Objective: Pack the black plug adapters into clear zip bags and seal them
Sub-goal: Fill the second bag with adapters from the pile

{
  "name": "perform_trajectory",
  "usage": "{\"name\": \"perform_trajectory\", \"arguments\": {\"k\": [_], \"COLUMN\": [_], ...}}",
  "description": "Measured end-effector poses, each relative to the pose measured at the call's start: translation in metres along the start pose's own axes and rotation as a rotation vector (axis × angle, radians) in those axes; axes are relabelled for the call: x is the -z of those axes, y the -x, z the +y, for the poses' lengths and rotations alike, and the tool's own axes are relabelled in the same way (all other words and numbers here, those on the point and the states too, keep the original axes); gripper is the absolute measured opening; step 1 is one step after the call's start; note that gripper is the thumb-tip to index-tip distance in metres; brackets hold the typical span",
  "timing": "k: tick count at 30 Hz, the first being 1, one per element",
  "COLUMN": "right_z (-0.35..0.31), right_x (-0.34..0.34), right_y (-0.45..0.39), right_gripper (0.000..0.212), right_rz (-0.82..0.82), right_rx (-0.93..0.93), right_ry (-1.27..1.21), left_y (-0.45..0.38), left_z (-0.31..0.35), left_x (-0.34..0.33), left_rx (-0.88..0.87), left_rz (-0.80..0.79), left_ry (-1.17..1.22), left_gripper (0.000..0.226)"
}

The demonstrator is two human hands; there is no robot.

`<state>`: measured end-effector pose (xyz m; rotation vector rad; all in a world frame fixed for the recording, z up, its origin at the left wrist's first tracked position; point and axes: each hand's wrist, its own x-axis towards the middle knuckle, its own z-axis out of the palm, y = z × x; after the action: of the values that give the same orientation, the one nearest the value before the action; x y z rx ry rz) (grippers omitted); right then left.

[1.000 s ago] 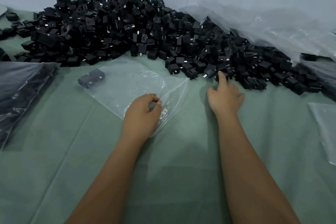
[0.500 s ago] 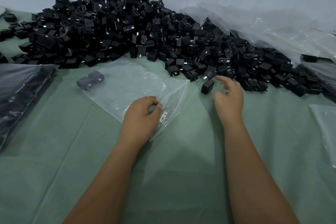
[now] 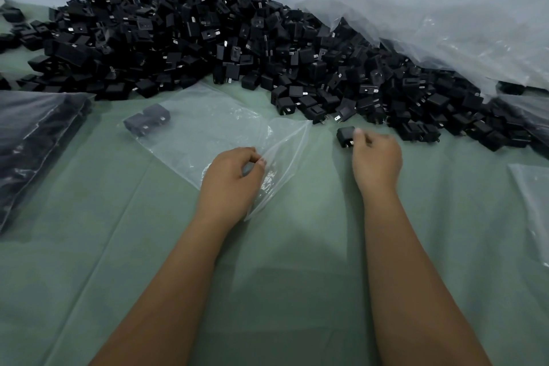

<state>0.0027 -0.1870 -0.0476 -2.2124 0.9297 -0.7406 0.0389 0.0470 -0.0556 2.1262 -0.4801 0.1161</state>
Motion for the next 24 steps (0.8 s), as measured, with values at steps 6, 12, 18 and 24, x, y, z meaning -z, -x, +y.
{"name": "perform_trajectory", "arguments": {"k": [6, 12, 18, 24], "right_z": [-0.006, -0.005, -0.009, -0.045], "right_x": [0.009, 0.006, -0.001, -0.006], "right_y": [0.007, 0.008, 0.028, 0.076], "right_gripper": [0.031, 0.031, 0.022, 0.028], "right_rz": [-0.137, -0.138, -0.080, -0.188], "right_rx": [-0.089, 0.098, 0.150, 0.304], "right_ry": [-0.306, -0.002, -0.039, -0.488], "left_y": [0.000, 0.001, 0.001, 0.004], "left_z": [0.001, 0.002, 0.005, 0.009], "left_x": [0.001, 0.002, 0.002, 0.003], "left_rx": [-0.005, -0.005, -0.018, 0.026], "left_rz": [-0.004, -0.007, -0.004, 0.003], "left_ry": [-0.019, -0.032, -0.045, -0.029], "left_gripper": [0.017, 0.020, 0.020, 0.021]}}
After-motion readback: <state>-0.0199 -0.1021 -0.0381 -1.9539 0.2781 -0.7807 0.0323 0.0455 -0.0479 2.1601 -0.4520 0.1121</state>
